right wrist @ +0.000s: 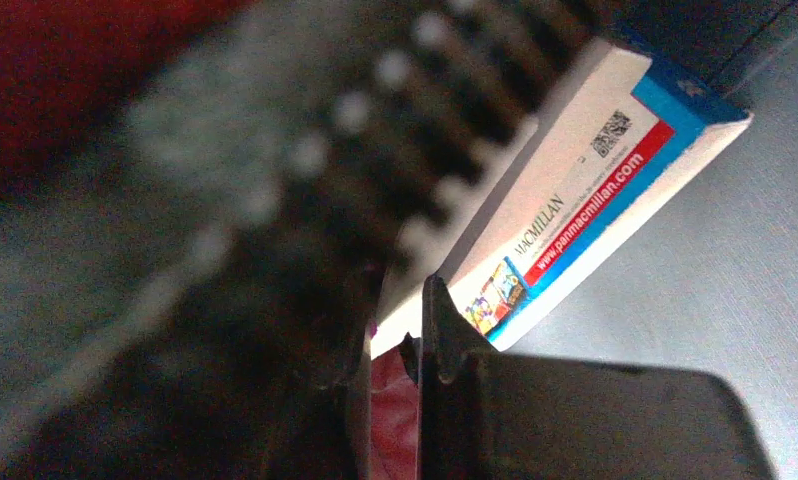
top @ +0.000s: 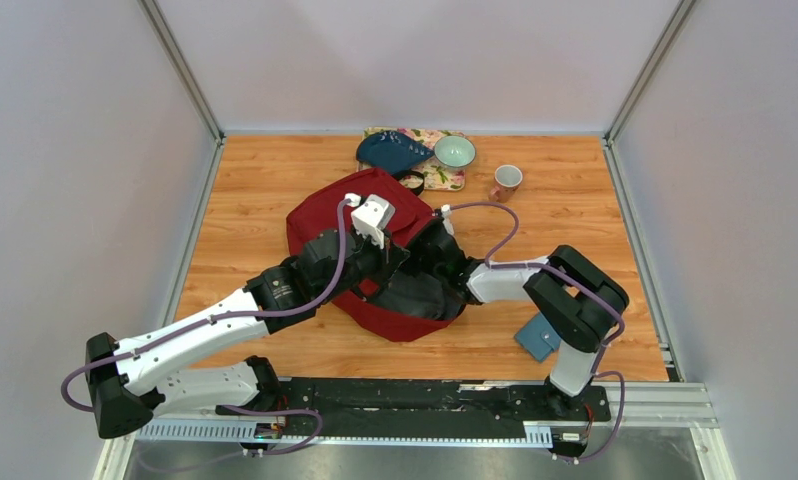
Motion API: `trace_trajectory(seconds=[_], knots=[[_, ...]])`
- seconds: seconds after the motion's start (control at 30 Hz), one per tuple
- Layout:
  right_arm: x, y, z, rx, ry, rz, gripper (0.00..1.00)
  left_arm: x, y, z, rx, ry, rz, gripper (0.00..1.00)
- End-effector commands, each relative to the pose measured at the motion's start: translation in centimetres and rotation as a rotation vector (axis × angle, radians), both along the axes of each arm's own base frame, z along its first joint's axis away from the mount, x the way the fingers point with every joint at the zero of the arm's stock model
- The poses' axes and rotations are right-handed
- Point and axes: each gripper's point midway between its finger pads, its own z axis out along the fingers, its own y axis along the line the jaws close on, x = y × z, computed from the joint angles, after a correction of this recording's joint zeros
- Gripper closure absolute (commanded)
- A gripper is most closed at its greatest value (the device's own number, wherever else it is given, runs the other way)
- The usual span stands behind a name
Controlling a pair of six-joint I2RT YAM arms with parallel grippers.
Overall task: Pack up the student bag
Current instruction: Place the book in the student bag.
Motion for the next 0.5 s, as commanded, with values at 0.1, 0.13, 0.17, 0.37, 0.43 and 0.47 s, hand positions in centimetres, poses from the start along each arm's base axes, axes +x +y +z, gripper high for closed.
trace_trajectory(seconds=[0.1,0.13,0.17,0.37,0.43,0.47], knots=[[0.5,0.8,2.4,0.064,-0.081,0.013,0.70,-0.2,0.0,2.1,-0.069,-0.029,0.000,1.00],[0.2,0.4,2.8,0.058,-0.094,0.011,0.57,-0.1,0.1,1.9,-0.066,-0.028,0.004,1.00],[-0.4,-0.5,1.9,0.026,-0.097,0.014,0.50,-0.1,0.1,1.9,-0.067,-0.028,0.009,1.00],[-3.5,-5.2,2.8,-0.093,-0.173,0.021,0.30,0.0,0.6,1.0,-0.053,-0.022,0.029,1.00],[-4.6,-6.8,3.3,-0.129,-0.173,0.023,0.29,0.0,0.6,0.9,-0.050,-0.020,0.029,1.00],[-5.0,-7.5,3.2,-0.144,-0.179,0.021,0.29,0.0,0.6,0.6,-0.050,-0.017,0.031,1.00]])
